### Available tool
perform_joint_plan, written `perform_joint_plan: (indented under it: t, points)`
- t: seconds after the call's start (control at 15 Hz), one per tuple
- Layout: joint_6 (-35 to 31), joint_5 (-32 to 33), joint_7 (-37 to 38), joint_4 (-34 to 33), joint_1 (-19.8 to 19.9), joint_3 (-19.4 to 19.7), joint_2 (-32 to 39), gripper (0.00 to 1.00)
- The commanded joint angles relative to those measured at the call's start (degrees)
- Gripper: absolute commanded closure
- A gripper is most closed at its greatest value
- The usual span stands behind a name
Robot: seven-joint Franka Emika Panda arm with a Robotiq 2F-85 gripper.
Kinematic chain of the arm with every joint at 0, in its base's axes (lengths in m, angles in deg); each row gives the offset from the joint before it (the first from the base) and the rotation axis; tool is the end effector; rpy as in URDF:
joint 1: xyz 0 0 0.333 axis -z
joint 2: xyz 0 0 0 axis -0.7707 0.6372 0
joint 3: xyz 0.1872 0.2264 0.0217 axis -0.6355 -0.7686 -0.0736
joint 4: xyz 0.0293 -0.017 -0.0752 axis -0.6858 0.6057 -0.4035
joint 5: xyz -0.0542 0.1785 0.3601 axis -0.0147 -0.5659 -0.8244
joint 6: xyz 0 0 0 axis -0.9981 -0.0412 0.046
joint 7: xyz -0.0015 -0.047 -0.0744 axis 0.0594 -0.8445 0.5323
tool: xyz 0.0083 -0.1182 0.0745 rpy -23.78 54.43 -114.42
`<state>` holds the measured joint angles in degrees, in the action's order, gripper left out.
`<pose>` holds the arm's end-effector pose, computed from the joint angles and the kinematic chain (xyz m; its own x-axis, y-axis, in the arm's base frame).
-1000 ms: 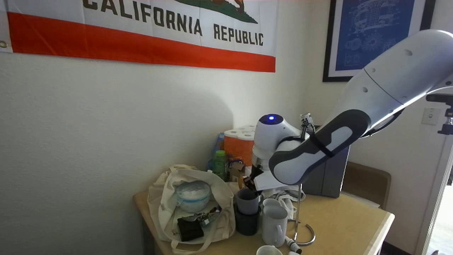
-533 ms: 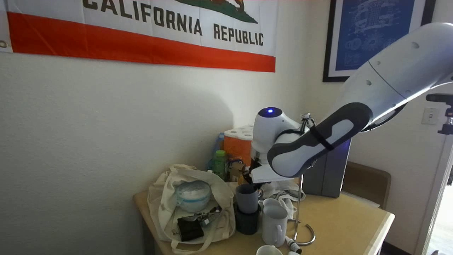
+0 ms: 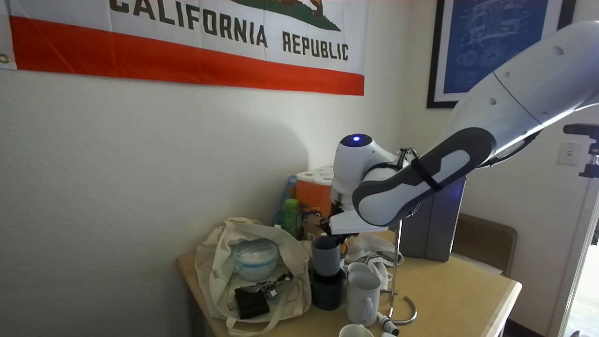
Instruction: Take the gray cup from the black cup and put it on the table
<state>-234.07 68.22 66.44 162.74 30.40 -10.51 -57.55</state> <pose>0.6816 0.0875 0.2496 0.7939 -0.4619 0.3955 -0.5151 -0.8565 0.0337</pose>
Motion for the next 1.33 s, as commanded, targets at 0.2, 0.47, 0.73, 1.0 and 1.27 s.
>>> perform_joint_plan:
  t: [0.2,0.47,0.73,1.0,1.27]
  points:
    - [3.1,1.2,4.0,-0.5,0.5,-1.2,-1.3,0.97]
    - [4.4,1.0,4.7,-1.2,0.9,-1.4,-2.1,0.97]
    - [5.7,0.7,4.7,-2.3,1.6,-1.8,-2.8,0.97]
    - [7.5,-0.3,4.1,-3.8,2.8,-2.6,-4.2,0.97]
    - [9.6,-0.4,5.2,-5.1,4.3,-2.5,-6.6,0.97]
